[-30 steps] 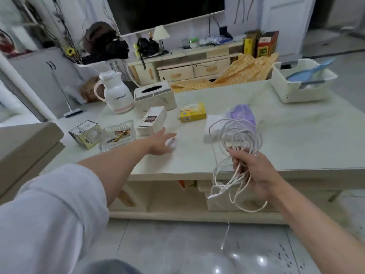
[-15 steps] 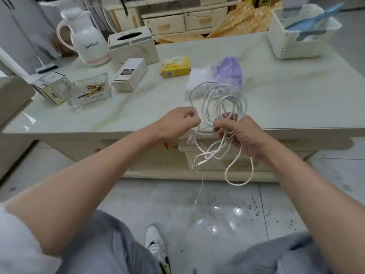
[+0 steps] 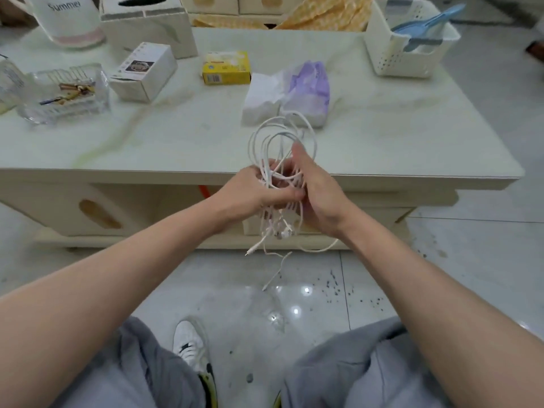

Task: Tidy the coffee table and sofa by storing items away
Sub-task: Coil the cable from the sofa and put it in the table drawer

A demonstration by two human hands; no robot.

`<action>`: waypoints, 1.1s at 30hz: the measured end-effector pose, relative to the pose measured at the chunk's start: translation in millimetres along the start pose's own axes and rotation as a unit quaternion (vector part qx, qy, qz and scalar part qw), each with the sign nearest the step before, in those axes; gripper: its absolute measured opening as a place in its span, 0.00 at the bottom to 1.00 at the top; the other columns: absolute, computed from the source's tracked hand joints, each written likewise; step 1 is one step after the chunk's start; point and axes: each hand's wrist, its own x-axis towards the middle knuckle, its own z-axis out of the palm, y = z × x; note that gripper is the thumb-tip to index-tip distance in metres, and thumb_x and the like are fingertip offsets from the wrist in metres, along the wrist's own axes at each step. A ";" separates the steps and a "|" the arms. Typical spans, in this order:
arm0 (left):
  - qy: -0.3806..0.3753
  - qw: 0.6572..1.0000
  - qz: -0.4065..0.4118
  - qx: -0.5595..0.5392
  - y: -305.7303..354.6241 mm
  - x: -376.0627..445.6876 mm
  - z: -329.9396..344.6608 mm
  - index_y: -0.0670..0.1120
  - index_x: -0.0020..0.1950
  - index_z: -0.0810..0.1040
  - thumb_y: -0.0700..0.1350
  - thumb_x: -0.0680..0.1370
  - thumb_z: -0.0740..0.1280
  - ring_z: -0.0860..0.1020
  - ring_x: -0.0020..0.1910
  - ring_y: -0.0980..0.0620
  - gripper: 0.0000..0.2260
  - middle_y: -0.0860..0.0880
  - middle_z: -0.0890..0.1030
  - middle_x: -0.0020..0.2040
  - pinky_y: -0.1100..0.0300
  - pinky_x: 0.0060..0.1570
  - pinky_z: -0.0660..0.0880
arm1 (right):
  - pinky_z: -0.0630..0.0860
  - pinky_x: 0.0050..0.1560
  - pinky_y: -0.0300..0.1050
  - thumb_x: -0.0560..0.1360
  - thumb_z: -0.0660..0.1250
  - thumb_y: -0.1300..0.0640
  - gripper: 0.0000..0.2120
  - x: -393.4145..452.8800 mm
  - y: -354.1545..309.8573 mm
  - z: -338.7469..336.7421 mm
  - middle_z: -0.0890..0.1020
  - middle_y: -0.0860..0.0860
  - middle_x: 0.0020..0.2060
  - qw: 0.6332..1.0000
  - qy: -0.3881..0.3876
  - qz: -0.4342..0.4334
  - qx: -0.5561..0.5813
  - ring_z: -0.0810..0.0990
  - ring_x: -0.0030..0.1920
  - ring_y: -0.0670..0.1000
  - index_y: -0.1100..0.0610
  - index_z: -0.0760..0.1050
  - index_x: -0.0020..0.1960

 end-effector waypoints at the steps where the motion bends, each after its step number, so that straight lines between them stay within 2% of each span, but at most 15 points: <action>1: 0.024 1.000 -0.006 -0.004 -1.3 1.6 -4.0 0.52 0.56 0.82 0.47 0.72 0.77 0.84 0.46 0.46 0.14 0.46 0.86 0.48 0.42 0.52 0.79 | 0.78 0.47 0.52 0.81 0.55 0.42 0.24 -0.3 -5.0 -2.8 0.83 0.58 0.43 0.999 -0.035 0.027 0.026 0.81 0.42 0.56 0.58 0.82 0.49; 4: 0.098 0.995 -0.014 0.019 -2.4 3.4 -12.9 0.52 0.54 0.83 0.42 0.75 0.70 0.85 0.44 0.48 0.10 0.48 0.86 0.46 0.53 0.45 0.83 | 0.78 0.58 0.59 0.81 0.58 0.48 0.19 3.1 -12.7 -14.2 0.84 0.57 0.52 0.994 -0.084 0.076 -0.005 0.83 0.51 0.59 0.58 0.79 0.62; 7: 0.156 0.985 -0.024 0.071 0.5 5.9 -25.1 0.53 0.47 0.82 0.43 0.76 0.69 0.81 0.36 0.55 0.05 0.53 0.83 0.38 0.64 0.33 0.78 | 0.76 0.61 0.61 0.77 0.66 0.53 0.21 7.9 -9.4 -35.8 0.81 0.56 0.62 0.995 -0.039 0.089 -0.020 0.82 0.57 0.63 0.58 0.74 0.68; 9: 0.175 0.977 -0.058 0.104 5.6 5.8 -45.3 0.50 0.43 0.80 0.45 0.76 0.69 0.78 0.33 0.55 0.02 0.52 0.81 0.37 0.65 0.30 0.74 | 0.82 0.53 0.54 0.75 0.68 0.56 0.19 12.1 -9.0 -55.3 0.82 0.55 0.59 0.996 0.019 0.090 -0.015 0.84 0.53 0.62 0.58 0.76 0.65; 12: 0.128 0.969 -0.092 0.193 10.5 2.0 -72.6 0.47 0.40 0.78 0.46 0.75 0.67 0.80 0.34 0.49 0.05 0.47 0.82 0.36 0.59 0.36 0.73 | 0.83 0.43 0.47 0.78 0.62 0.56 0.12 15.4 4.7 -76.9 0.86 0.57 0.43 0.981 0.038 0.182 -0.050 0.86 0.42 0.56 0.62 0.80 0.50; 14: 0.093 0.956 -0.097 0.260 6.0 -0.8 -77.4 0.48 0.42 0.78 0.48 0.75 0.66 0.81 0.36 0.48 0.05 0.48 0.83 0.37 0.58 0.38 0.74 | 0.80 0.53 0.53 0.81 0.56 0.56 0.17 20.1 31.5 -77.9 0.86 0.59 0.43 0.942 0.028 0.278 -0.185 0.85 0.45 0.57 0.63 0.81 0.48; 16: 0.101 0.942 -0.084 0.310 -0.1 -2.1 -72.0 0.51 0.47 0.79 0.56 0.75 0.64 0.81 0.42 0.48 0.10 0.50 0.83 0.40 0.57 0.42 0.74 | 0.72 0.67 0.52 0.82 0.56 0.53 0.18 29.8 65.3 -75.4 0.82 0.59 0.61 0.868 0.010 0.321 -0.378 0.79 0.61 0.58 0.62 0.79 0.60; 18: 0.131 0.932 -0.048 0.335 -6.0 -1.5 -64.3 0.52 0.51 0.80 0.60 0.73 0.63 0.80 0.45 0.48 0.15 0.52 0.82 0.43 0.56 0.45 0.74 | 0.65 0.68 0.45 0.83 0.55 0.51 0.20 40.1 92.5 -75.0 0.73 0.56 0.71 0.792 0.009 0.290 -0.537 0.71 0.71 0.57 0.59 0.73 0.70; 19: 0.141 0.931 -0.033 0.335 -9.8 -2.4 -62.8 0.53 0.51 0.80 0.60 0.74 0.62 0.79 0.45 0.49 0.15 0.54 0.80 0.43 0.56 0.44 0.72 | 0.66 0.66 0.44 0.83 0.55 0.50 0.20 44.5 104.0 -74.3 0.74 0.57 0.70 0.777 0.024 0.279 -0.564 0.72 0.70 0.57 0.59 0.74 0.69; 22: 0.160 0.926 0.007 0.341 -20.8 -3.1 -60.7 0.51 0.48 0.78 0.60 0.74 0.62 0.79 0.43 0.50 0.14 0.53 0.80 0.41 0.54 0.43 0.75 | 0.73 0.59 0.47 0.80 0.60 0.44 0.19 55.6 145.7 -92.7 0.79 0.56 0.64 0.771 0.134 0.219 -0.583 0.78 0.61 0.59 0.55 0.76 0.63; 25: 0.174 0.910 0.021 0.375 -27.2 -0.9 -65.1 0.51 0.48 0.78 0.60 0.76 0.63 0.79 0.44 0.47 0.14 0.50 0.81 0.44 0.52 0.46 0.77 | 0.73 0.63 0.52 0.76 0.62 0.41 0.25 57.3 168.2 -96.5 0.71 0.55 0.68 0.731 0.083 0.211 -0.644 0.74 0.65 0.60 0.52 0.69 0.68; 27: 0.170 0.914 0.009 0.369 -25.9 0.2 -64.7 0.52 0.48 0.78 0.61 0.74 0.61 0.79 0.44 0.47 0.15 0.52 0.81 0.43 0.53 0.45 0.76 | 0.72 0.65 0.52 0.76 0.62 0.41 0.24 51.6 172.1 -98.9 0.69 0.56 0.69 0.730 0.067 0.209 -0.647 0.72 0.66 0.58 0.53 0.70 0.67; 28: 0.170 0.914 0.005 0.369 -24.7 0.3 -63.8 0.53 0.48 0.78 0.61 0.72 0.59 0.78 0.44 0.48 0.16 0.53 0.81 0.43 0.54 0.44 0.75 | 0.73 0.61 0.50 0.76 0.63 0.42 0.21 49.0 171.2 -99.8 0.71 0.56 0.66 0.735 0.068 0.203 -0.643 0.75 0.62 0.57 0.54 0.73 0.62; 31: 0.173 0.913 -0.004 0.368 -21.8 2.8 -63.1 0.53 0.49 0.78 0.62 0.72 0.59 0.77 0.43 0.48 0.16 0.54 0.80 0.43 0.56 0.41 0.71 | 0.72 0.39 0.44 0.75 0.63 0.45 0.14 37.5 164.5 -97.0 0.80 0.55 0.48 0.736 0.053 0.213 -0.640 0.79 0.42 0.53 0.56 0.76 0.44; 33: 0.177 0.911 -0.012 0.373 -21.1 4.6 -64.0 0.52 0.49 0.78 0.58 0.76 0.62 0.77 0.43 0.48 0.12 0.53 0.79 0.43 0.56 0.41 0.69 | 0.72 0.34 0.44 0.75 0.64 0.46 0.14 24.9 161.2 -89.6 0.80 0.53 0.38 0.747 0.029 0.227 -0.624 0.79 0.37 0.53 0.56 0.74 0.38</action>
